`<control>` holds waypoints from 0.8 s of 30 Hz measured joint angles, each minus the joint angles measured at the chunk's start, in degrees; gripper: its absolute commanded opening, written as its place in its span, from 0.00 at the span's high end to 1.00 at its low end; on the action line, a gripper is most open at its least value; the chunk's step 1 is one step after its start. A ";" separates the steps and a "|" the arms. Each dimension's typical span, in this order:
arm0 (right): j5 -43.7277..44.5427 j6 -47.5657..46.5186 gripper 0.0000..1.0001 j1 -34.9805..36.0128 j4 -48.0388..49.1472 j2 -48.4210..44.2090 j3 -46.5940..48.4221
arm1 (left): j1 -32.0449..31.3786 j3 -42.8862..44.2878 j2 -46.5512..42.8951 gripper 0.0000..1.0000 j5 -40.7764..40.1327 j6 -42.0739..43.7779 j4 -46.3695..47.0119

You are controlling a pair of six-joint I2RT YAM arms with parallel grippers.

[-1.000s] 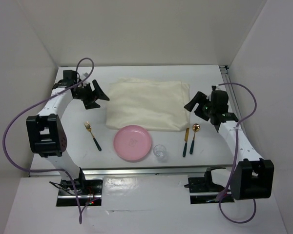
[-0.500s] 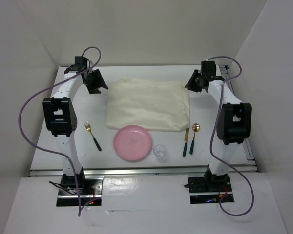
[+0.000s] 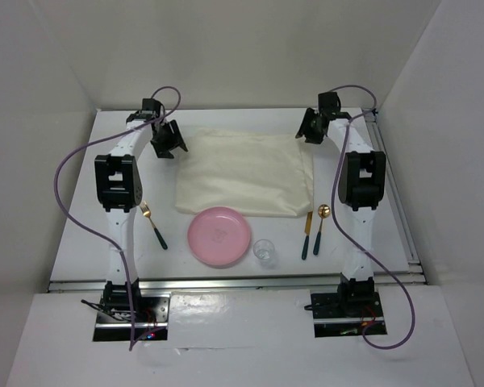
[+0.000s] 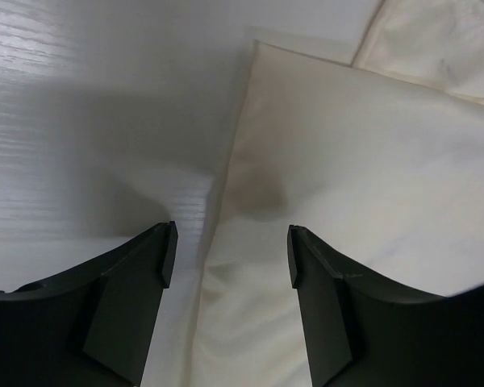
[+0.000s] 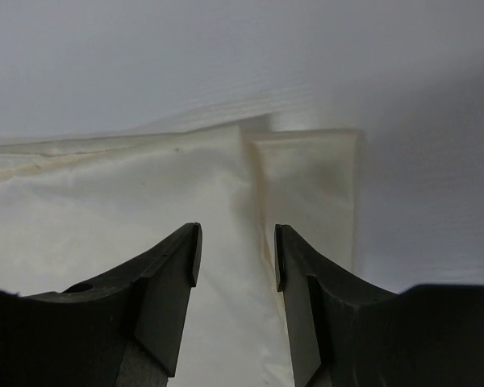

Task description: Set the dinner table for one person

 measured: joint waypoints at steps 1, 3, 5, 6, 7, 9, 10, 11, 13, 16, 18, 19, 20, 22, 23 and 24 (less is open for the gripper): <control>0.02 -0.17 0.47 0.07 0.07 0.85 0.92 | -0.13 0.00 0.37 0.25 -0.15 -0.04 0.15; -0.13 -0.39 0.46 0.13 -0.24 2.34 2.29 | -0.31 0.31 0.50 0.25 -0.24 -0.07 0.68; -0.44 -0.63 0.46 0.17 -0.55 4.13 4.22 | -0.35 0.37 0.52 0.28 -0.02 -0.09 1.49; -0.57 -0.70 0.46 0.20 -0.66 5.01 5.18 | -0.46 0.39 0.57 0.29 0.15 -0.13 1.79; -0.81 -0.81 0.46 0.22 -0.76 5.53 6.21 | -0.68 0.42 0.68 0.31 0.39 -0.17 2.08; -1.18 -0.90 0.46 0.22 -0.94 6.99 7.19 | -0.81 0.63 1.09 0.35 1.03 -0.33 2.86; -1.53 -0.98 0.46 0.22 -1.11 7.30 7.43 | -0.90 0.74 1.36 0.37 1.40 -0.35 3.21; -1.90 -1.01 0.46 0.22 -1.16 7.43 7.45 | -1.01 0.87 1.70 0.45 1.79 -0.52 3.45; -2.62 -1.03 0.48 0.22 -1.44 7.89 7.98 | -1.20 1.18 2.29 0.56 2.80 -1.33 4.17; -3.82 -1.20 0.58 0.22 -1.38 8.59 9.05 | -1.40 1.18 2.86 0.81 3.93 -1.81 5.03; -4.68 -1.44 0.83 0.22 -1.31 8.81 9.27 | -1.44 1.18 2.97 0.94 4.28 -1.86 5.25; -5.05 -1.46 0.92 0.22 -1.33 8.85 9.27 | -1.44 1.18 2.97 1.00 4.42 -1.95 5.40; -5.49 -1.22 1.00 0.22 -1.33 8.85 9.27 | -1.49 1.18 2.97 1.00 4.57 -2.19 5.66; -6.27 -1.31 1.00 0.22 -1.31 8.85 9.27 | -1.51 1.18 2.97 1.00 4.81 -2.64 5.97; -6.64 -1.27 1.00 0.22 -1.20 8.85 9.27 | -1.51 1.18 2.95 1.00 4.87 -2.75 5.99; -7.02 -1.25 1.00 0.22 -1.14 8.85 9.27 | -1.49 1.18 2.93 1.00 4.90 -2.80 6.08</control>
